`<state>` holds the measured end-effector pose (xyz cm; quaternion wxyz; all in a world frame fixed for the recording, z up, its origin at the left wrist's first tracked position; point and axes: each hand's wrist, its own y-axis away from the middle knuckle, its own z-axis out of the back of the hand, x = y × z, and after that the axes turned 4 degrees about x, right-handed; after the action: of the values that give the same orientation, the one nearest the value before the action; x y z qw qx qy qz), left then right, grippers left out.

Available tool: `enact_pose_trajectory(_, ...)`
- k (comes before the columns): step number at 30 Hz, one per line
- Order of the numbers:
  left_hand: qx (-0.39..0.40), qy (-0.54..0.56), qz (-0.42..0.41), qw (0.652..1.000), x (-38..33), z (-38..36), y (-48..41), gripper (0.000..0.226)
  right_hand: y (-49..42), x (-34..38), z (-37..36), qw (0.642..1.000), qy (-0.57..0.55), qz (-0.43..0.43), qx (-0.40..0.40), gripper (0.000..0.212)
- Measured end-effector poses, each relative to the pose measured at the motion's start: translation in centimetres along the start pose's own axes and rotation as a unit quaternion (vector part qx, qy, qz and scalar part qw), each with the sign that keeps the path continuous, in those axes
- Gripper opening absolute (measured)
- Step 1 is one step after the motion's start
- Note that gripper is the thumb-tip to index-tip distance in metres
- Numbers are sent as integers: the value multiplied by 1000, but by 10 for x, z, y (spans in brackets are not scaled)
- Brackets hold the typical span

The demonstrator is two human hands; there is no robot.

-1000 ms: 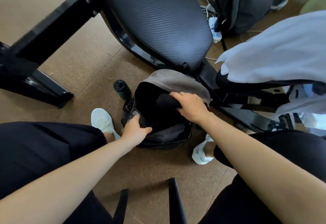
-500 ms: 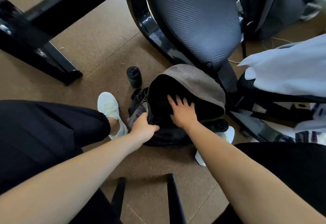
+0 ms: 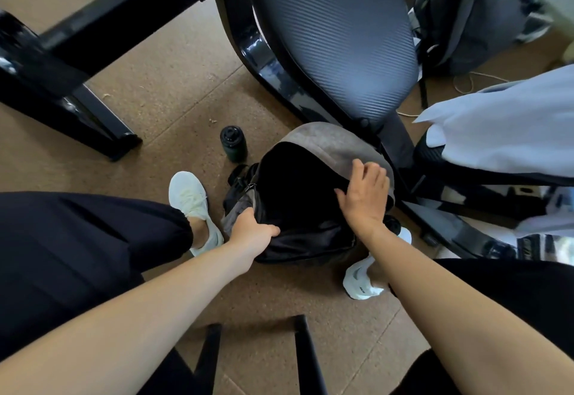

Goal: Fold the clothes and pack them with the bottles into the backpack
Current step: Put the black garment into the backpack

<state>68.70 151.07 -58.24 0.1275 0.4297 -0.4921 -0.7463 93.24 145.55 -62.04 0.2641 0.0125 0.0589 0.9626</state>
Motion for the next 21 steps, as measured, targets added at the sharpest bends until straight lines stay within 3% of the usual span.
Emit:
enact_pose_trajectory(2, -13, -6, 3, 1000, -3, -1, 1, 85, -17, -9, 1, 999, 40, -30, 20, 78)
enact_pose_trajectory(5, -21, 6, 6, 1000, -9, -2, 3, 76, -37, -17, 8, 995, 73, -56, 28, 53)
enact_pose_trajectory(10, -51, 1, -10, 999, -21, -6, 8, 52, -54, -25, 37, 997, -45, -42, 48, 23)
enact_pose_trajectory(14, -25, 75, 8, 997, -46, -7, 13, 58, -57, -33, 78, 979, -189, -73, -7, 19)
enact_pose_trajectory(17, 5, 145, 27, 989, -82, 0, 19, 43, -57, -35, 114, 954, -283, -71, -69, 19)
enact_pose_trajectory(21, 42, 167, -27, 985, -108, 10, 31, 24, -63, -35, 153, 933, -326, -73, -135, 23)
